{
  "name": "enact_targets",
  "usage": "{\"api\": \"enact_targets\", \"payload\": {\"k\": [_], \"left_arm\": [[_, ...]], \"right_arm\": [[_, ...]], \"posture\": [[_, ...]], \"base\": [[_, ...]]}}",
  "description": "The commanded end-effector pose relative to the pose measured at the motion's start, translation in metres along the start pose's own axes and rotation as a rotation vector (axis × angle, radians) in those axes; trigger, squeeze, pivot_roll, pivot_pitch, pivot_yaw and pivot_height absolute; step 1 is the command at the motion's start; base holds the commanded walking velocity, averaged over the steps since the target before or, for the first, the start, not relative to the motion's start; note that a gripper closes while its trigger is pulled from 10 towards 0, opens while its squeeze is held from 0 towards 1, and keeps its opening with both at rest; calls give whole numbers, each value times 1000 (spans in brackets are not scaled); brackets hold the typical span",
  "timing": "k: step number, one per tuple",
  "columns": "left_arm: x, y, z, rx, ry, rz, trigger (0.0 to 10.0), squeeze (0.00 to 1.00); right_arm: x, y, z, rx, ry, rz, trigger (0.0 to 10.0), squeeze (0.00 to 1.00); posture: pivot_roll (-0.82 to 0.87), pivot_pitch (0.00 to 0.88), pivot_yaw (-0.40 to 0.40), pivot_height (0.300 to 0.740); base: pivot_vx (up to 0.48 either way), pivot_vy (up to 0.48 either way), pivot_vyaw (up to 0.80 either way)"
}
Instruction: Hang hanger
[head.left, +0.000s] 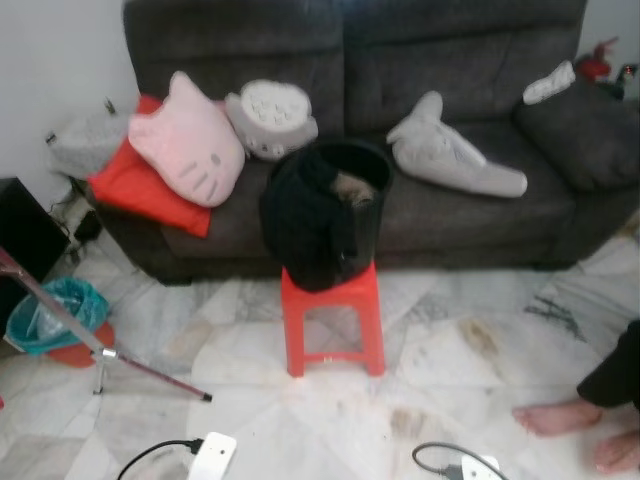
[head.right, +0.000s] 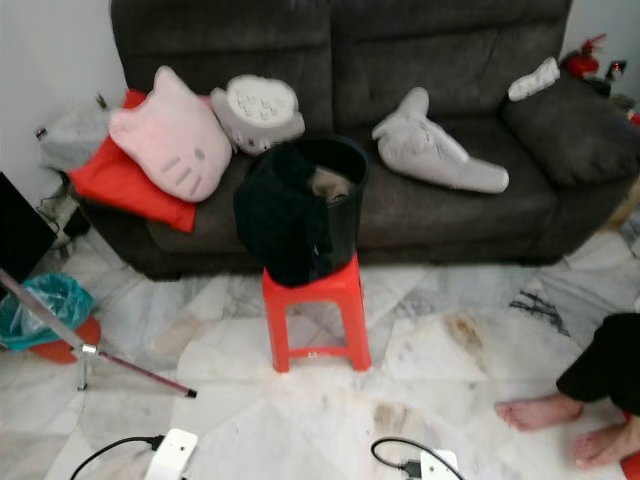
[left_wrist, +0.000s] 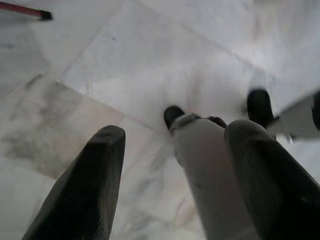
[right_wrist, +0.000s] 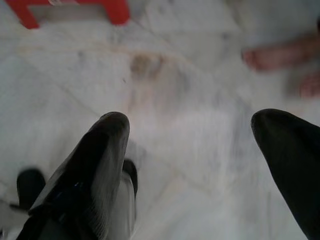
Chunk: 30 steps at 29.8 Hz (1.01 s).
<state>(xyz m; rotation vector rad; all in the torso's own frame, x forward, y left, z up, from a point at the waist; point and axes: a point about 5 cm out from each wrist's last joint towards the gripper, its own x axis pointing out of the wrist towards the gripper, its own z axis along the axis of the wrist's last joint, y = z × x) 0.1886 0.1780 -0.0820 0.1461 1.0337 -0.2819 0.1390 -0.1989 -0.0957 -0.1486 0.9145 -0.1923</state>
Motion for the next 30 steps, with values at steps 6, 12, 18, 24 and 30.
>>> {"api": "enact_targets", "payload": {"k": [6,12,18,24,30], "left_arm": [[-5,12,-14,12,47,29,10000,0],[-5,12,-13,8,44,27,10000,0],[-4,11,-12,5,44,25,10000,0],[-4,11,-12,1,44,30,10000,0],[-4,13,-11,11,40,42,10000,0]], "right_arm": [[-3,-2,-18,3,99,36,10000,0],[-4,-5,-20,18,118,23,10000,0],[-4,-5,-20,14,120,21,10000,0],[-4,-5,-20,20,124,19,10000,0],[-3,-5,-19,26,119,15,10000,0]], "posture": [[-109,0,61,740],[-117,0,58,740],[-112,0,53,740],[-110,0,53,740],[-111,0,57,740]], "base": [[323,0,646],[328,0,0],[328,0,0],[326,0,0],[214,0,0]]}}
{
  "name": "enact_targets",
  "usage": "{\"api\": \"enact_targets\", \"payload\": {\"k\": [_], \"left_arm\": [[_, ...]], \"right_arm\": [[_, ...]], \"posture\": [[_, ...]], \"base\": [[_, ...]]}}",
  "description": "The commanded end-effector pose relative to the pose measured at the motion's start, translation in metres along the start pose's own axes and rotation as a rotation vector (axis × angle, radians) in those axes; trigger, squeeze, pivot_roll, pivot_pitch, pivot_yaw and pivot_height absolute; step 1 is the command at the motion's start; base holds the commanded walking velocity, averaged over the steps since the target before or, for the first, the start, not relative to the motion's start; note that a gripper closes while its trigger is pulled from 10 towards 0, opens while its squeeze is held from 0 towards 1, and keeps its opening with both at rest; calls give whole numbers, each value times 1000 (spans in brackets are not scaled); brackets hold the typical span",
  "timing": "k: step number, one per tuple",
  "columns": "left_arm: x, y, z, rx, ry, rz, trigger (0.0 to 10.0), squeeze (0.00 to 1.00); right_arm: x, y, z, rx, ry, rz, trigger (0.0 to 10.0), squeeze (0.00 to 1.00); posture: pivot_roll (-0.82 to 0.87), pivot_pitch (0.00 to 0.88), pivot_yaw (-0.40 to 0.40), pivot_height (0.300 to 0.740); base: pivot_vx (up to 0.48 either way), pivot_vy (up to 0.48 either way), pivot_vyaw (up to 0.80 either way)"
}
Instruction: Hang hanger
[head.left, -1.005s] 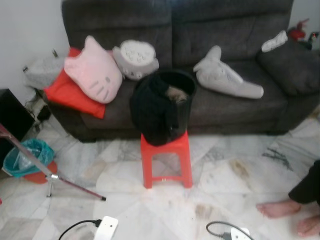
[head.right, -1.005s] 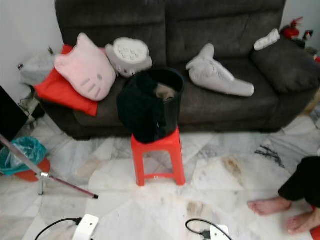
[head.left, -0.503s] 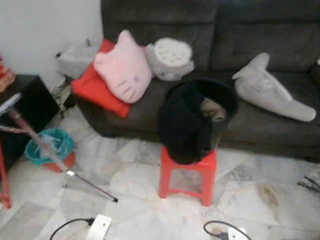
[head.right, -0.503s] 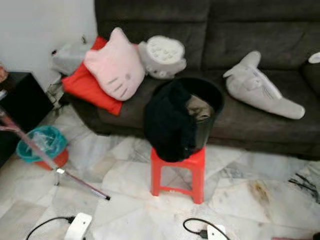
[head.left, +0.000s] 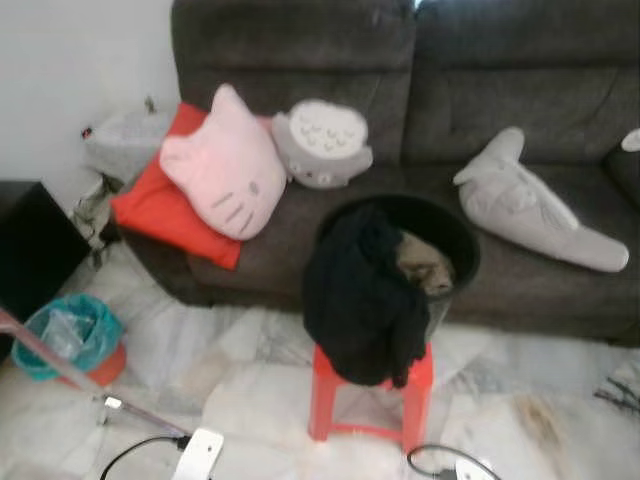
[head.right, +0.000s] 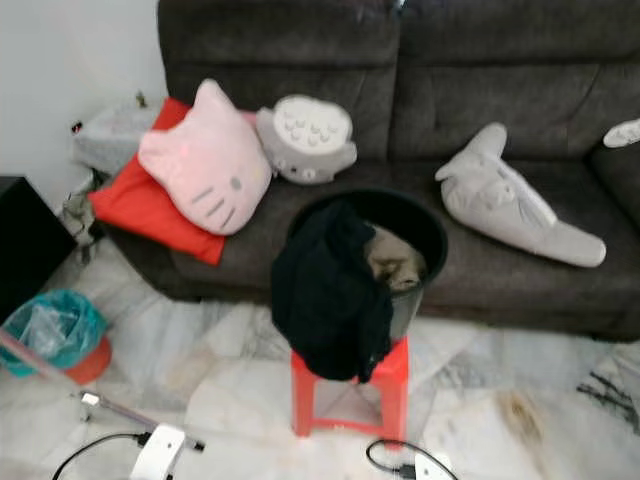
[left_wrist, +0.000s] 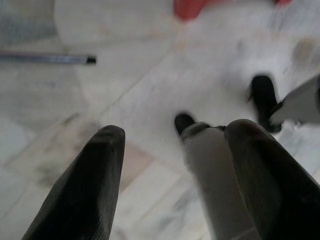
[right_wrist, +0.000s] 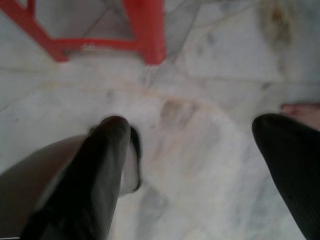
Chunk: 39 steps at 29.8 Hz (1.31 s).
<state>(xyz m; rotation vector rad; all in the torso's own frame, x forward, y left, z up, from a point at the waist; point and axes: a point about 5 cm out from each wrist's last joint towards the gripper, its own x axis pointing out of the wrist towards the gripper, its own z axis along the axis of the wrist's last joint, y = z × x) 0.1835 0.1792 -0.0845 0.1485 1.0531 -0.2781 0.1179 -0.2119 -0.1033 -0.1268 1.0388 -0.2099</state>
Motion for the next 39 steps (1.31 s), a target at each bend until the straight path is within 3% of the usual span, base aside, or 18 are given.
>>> {"api": "enact_targets", "payload": {"k": [1,9,16,18,23,26,32,39], "left_arm": [[-4,13,-6,14,21,42,10000,0],[-4,14,-5,17,19,42,10000,0],[-4,13,-5,22,16,45,10000,0],[-4,13,-4,24,15,47,10000,0],[-4,13,-4,24,9,53,10000,0],[-4,14,-4,26,8,57,10000,0],[-4,15,-3,33,6,69,10000,0],[-4,17,-3,43,6,76,10000,0]], "right_arm": [[0,9,3,13,-8,16,10000,0],[0,3,5,2,-34,-26,10000,0],[-2,-18,3,-51,-96,-120,10000,0],[-4,-26,5,-116,-146,-177,10000,0],[-10,-44,12,-117,-271,-318,10000,0],[-22,-51,25,-175,-460,-401,10000,0],[-34,-44,52,-264,-652,-439,10000,0],[-38,-43,87,-256,-771,-435,10000,0]], "posture": [[-111,0,57,740],[-121,0,62,740],[-136,0,60,740],[-140,0,58,740],[-144,0,52,740],[-146,0,52,740],[-149,0,57,740],[-143,0,63,740]], "base": [[0,0,0],[0,0,0],[0,0,0],[0,0,0],[0,0,0],[0,0,0],[0,0,0],[0,0,0]]}}
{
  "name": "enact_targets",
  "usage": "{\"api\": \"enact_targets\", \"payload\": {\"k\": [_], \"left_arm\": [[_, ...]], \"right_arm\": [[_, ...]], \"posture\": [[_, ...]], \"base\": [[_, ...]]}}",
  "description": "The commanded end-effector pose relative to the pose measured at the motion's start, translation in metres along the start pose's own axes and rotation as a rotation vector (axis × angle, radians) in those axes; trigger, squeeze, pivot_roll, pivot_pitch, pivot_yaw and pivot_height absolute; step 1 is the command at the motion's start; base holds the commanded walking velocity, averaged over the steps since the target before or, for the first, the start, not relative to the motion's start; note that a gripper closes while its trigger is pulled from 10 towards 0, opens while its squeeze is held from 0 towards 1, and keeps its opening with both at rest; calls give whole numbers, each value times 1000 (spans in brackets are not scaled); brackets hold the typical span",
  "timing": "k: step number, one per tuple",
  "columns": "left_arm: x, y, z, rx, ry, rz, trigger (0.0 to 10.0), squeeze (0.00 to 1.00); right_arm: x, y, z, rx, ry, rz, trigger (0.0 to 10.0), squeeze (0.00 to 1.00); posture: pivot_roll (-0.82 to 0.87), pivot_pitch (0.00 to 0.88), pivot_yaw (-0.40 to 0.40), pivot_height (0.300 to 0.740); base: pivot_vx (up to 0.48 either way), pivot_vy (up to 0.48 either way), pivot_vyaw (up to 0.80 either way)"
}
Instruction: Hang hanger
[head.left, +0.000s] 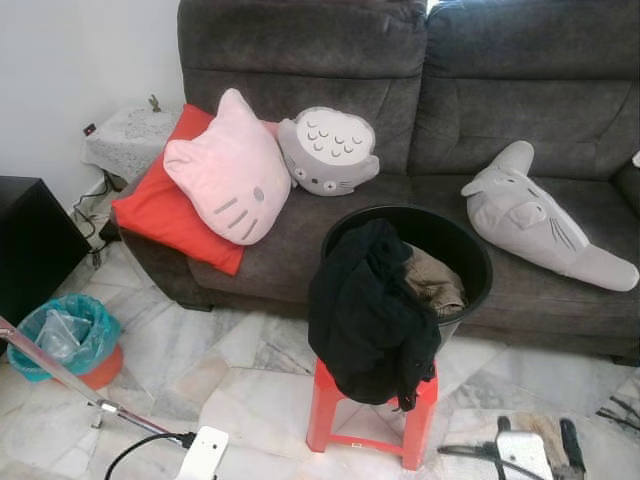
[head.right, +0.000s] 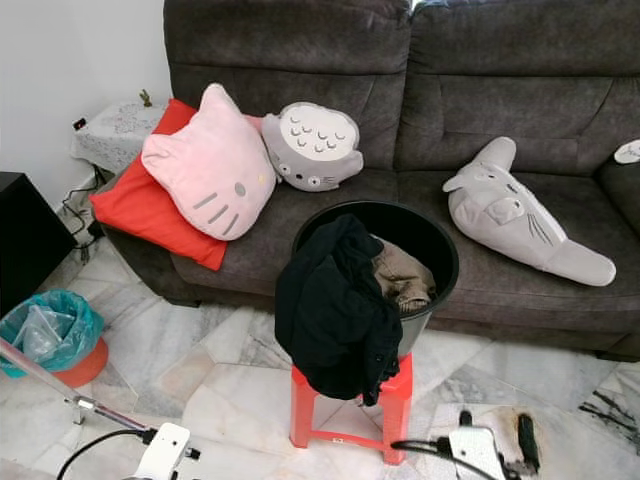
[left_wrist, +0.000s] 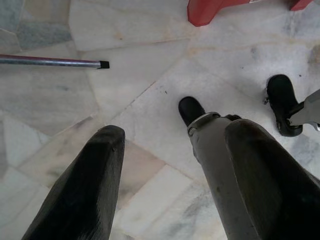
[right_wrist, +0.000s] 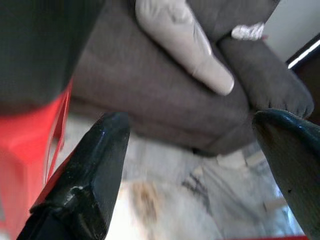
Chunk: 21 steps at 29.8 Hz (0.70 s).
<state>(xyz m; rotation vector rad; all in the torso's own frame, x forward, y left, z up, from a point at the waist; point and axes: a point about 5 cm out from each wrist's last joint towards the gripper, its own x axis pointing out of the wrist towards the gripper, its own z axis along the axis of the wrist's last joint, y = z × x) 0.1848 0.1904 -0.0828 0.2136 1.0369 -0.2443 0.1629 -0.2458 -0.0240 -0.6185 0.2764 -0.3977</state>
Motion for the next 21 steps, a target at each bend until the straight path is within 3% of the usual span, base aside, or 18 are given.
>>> {"api": "enact_targets", "payload": {"k": [1,7,8,13,18,21], "left_arm": [[-1,6,-3,6,10,18,10000,0],[-2,7,-3,10,10,22,10000,0],[-2,7,-3,10,9,24,10000,0],[-2,7,-3,7,8,24,10000,0],[-2,6,-3,2,7,23,10000,0],[-1,6,-3,-2,6,22,10000,0]], "right_arm": [[10,2,15,25,-52,25,10000,0],[18,16,31,124,-89,148,10000,0],[18,27,39,180,-97,236,10000,0],[9,41,37,190,-80,361,10000,0],[-3,43,29,181,-60,400,10000,0],[-13,34,16,179,-40,380,10000,0]], "posture": [[-144,0,65,740],[-142,0,67,740],[-140,0,67,740],[-139,0,64,740],[-138,0,61,740],[-140,0,61,740]], "base": [[0,0,0],[0,0,0],[0,0,0],[0,0,0],[0,0,0],[0,0,0]]}}
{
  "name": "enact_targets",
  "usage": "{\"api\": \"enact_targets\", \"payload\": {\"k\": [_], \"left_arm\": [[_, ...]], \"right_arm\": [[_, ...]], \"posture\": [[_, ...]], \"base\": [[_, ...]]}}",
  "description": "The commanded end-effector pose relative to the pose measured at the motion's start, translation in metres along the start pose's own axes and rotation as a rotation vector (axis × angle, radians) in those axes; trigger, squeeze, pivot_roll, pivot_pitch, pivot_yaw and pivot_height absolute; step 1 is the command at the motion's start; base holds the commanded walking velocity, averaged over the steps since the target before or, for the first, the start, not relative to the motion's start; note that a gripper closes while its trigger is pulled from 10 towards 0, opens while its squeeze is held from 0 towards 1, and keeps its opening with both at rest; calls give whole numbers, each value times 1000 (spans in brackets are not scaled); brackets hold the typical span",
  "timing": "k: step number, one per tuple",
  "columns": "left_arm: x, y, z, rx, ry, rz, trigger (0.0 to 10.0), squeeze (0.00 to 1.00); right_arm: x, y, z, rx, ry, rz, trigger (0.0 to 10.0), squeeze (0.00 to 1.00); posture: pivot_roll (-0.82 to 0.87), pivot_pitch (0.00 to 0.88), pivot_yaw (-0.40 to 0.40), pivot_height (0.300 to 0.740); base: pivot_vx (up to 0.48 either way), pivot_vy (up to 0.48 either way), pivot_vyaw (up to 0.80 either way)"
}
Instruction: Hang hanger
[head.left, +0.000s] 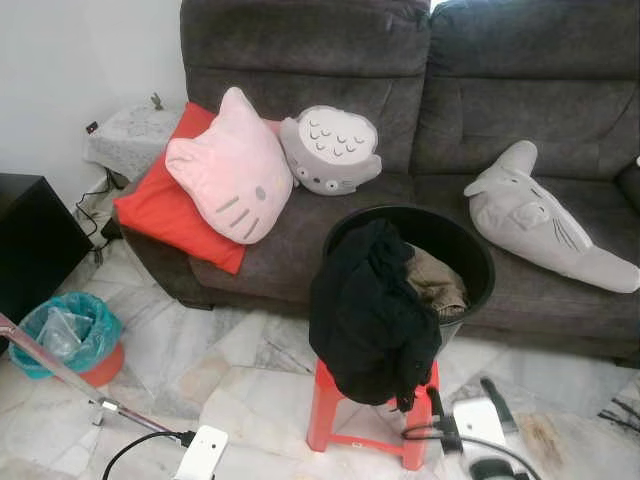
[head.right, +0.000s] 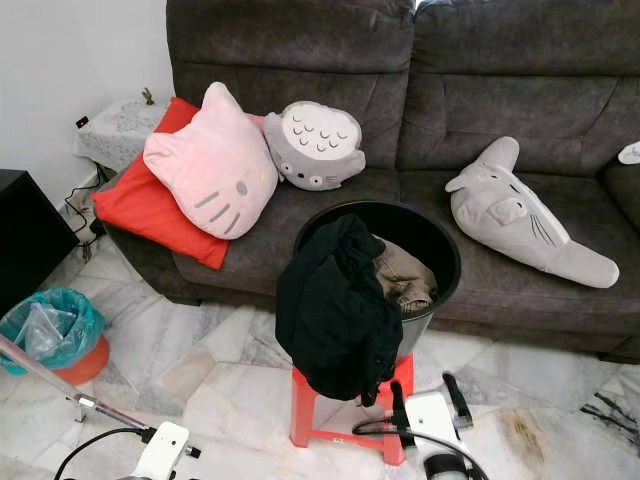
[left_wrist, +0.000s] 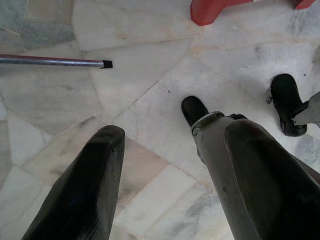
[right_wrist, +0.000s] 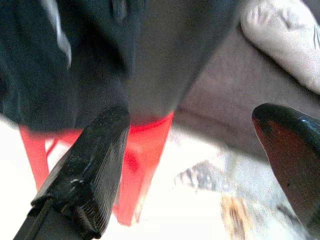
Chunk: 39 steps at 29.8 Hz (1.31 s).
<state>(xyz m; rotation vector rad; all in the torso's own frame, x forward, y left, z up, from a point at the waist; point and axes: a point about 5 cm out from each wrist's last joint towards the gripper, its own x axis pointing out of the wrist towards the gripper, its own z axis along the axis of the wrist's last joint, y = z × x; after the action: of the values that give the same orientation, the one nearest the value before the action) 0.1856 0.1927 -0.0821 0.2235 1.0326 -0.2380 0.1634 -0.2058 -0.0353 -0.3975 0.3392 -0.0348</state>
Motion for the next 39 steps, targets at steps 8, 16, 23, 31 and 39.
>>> {"api": "enact_targets", "payload": {"k": [8,16,23,31,39], "left_arm": [[-1,3,-2,-7,7,1,10000,0],[-1,2,-2,-9,5,-1,10000,0],[-1,3,-2,-12,5,3,10000,0],[-1,3,-2,-11,3,0,10000,0],[-1,4,-1,-8,1,-2,10000,0]], "right_arm": [[-29,19,-35,41,200,208,10000,0],[-38,38,-54,-61,326,397,10000,0],[-34,36,-51,-37,302,467,10000,0],[-11,-9,-32,37,158,278,10000,0],[3,-35,10,80,-58,205,10000,0]], "posture": [[-157,0,63,740],[-144,0,61,740],[-140,0,62,740],[-147,0,70,740],[-144,0,72,740]], "base": [[0,0,0],[0,0,0],[0,0,0],[0,0,0],[0,0,0]]}}
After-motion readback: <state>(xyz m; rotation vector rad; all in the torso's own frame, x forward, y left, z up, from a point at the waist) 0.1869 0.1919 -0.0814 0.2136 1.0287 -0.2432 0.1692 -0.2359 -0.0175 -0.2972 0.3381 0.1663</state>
